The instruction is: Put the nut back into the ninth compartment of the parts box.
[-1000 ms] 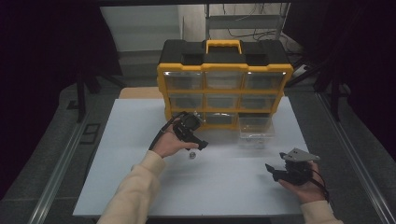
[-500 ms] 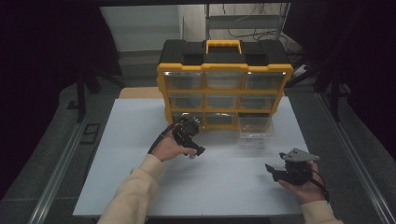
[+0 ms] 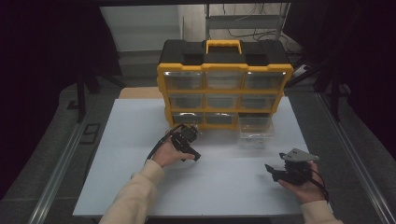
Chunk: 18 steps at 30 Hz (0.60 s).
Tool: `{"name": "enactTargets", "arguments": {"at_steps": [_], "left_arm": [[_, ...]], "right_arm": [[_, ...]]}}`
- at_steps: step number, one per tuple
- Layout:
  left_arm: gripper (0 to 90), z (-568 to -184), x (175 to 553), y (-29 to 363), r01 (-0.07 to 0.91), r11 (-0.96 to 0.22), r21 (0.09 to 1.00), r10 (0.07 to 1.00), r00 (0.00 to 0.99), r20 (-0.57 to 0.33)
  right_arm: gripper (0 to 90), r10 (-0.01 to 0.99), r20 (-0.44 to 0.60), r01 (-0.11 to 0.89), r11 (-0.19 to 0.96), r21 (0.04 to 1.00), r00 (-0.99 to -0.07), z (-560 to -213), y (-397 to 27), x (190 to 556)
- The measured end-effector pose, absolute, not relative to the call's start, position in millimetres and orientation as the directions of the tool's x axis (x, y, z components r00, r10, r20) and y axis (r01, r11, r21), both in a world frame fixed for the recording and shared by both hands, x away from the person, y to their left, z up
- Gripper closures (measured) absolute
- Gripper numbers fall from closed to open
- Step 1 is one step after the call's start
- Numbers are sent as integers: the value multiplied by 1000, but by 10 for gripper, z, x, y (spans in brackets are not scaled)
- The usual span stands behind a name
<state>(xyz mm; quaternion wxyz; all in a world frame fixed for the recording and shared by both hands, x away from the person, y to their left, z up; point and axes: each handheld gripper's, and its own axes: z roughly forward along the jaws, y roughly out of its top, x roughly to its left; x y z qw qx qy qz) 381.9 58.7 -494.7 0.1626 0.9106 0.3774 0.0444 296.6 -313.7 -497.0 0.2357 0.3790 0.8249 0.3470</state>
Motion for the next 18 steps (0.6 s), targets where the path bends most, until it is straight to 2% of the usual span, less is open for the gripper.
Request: {"name": "enactTargets", "arguments": {"at_steps": [18], "left_arm": [[309, -5043, 3798, 534, 706, -642, 299, 734, 679, -25]], "right_arm": [[284, 788, -128, 462, 474, 750, -602, -4972, -3134, 2965]]}}
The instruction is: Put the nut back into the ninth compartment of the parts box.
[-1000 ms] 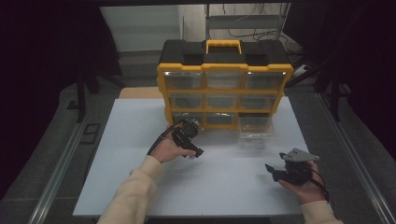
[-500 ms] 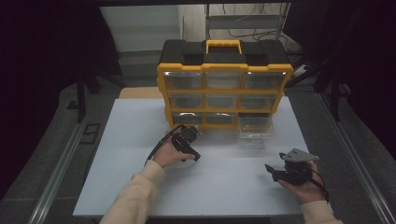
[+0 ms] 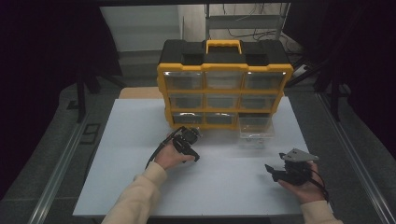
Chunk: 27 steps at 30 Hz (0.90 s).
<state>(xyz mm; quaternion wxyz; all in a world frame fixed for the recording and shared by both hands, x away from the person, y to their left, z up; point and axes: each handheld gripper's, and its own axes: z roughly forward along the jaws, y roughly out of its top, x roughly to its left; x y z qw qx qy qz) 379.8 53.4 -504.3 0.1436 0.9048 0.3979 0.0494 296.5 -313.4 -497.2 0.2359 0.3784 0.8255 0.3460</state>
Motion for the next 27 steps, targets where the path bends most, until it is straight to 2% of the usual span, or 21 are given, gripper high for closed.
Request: {"name": "enactTargets", "arguments": {"at_steps": [6, 8, 10, 20, 27], "left_arm": [[399, -5056, 3789, 506, 696, -655, 294, 724, 690, -19], [481, -5051, 3789, 505, 694, -656, 296, 721, 692, -24], [522, -5050, 3792, 509, 692, -660, 292, 716, 697, -37], [684, -5042, 3819, 527, 708, -647, 284, 719, 690, -80], [697, -5040, 3824, 530, 706, -650, 282, 716, 693, -82]], "right_arm": [[284, 788, -127, 462, 474, 750, -602, -4972, -3136, 2966], [284, 788, -128, 462, 475, 749, -602, -4973, -3135, 2967], [284, 788, -128, 462, 475, 749, -603, -4974, -3135, 2968], [284, 787, -129, 461, 476, 749, -603, -4974, -3135, 2967], [284, 787, -129, 461, 476, 749, -603, -4974, -3135, 2967]]}}
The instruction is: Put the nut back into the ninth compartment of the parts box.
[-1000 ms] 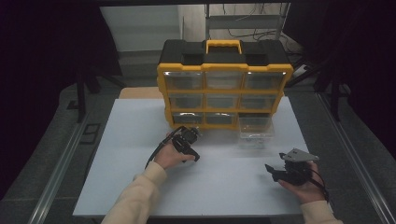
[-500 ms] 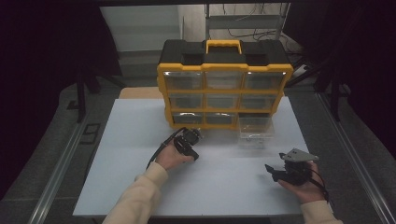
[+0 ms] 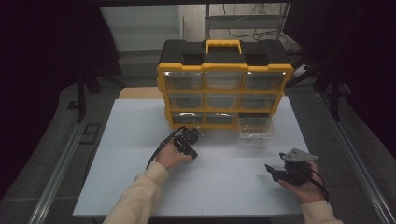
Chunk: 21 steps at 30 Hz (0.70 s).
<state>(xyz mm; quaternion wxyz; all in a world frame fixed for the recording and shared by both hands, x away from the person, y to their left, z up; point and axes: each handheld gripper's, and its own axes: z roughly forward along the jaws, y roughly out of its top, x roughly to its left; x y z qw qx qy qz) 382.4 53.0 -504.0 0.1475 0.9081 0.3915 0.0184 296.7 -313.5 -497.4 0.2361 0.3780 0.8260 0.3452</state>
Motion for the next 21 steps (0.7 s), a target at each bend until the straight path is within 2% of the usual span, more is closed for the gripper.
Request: {"name": "enactTargets", "arguments": {"at_steps": [12, 21], "left_arm": [[699, -5004, 3853, 544, 702, -652, 288, 706, 700, -109], [699, -4828, 3867, 487, 669, -675, 311, 678, 728, -96]], "right_arm": [[284, 788, -129, 462, 476, 749, -602, -4974, -3137, 2968], [284, 788, -129, 461, 475, 749, -602, -4971, -3139, 2966]]}}
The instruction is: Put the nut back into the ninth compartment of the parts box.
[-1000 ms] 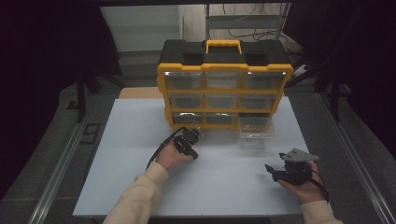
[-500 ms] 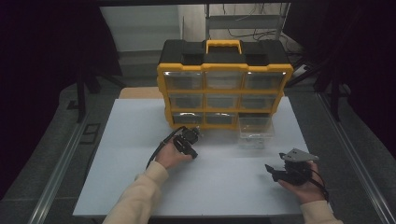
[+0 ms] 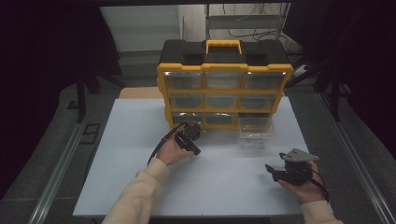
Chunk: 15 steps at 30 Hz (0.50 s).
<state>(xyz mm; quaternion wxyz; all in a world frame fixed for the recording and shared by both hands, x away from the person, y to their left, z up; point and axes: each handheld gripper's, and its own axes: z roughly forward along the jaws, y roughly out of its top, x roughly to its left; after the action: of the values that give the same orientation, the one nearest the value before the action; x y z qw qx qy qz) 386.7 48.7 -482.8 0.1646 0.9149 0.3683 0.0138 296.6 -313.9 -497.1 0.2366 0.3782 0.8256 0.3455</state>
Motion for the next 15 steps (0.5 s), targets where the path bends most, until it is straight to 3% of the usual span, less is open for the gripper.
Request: {"name": "enactTargets", "arguments": {"at_steps": [15], "left_arm": [[699, -4652, 3872, 417, 642, -688, 338, 658, 749, -82]], "right_arm": [[284, 788, -129, 461, 475, 749, -602, -4971, -3140, 2966]]}}
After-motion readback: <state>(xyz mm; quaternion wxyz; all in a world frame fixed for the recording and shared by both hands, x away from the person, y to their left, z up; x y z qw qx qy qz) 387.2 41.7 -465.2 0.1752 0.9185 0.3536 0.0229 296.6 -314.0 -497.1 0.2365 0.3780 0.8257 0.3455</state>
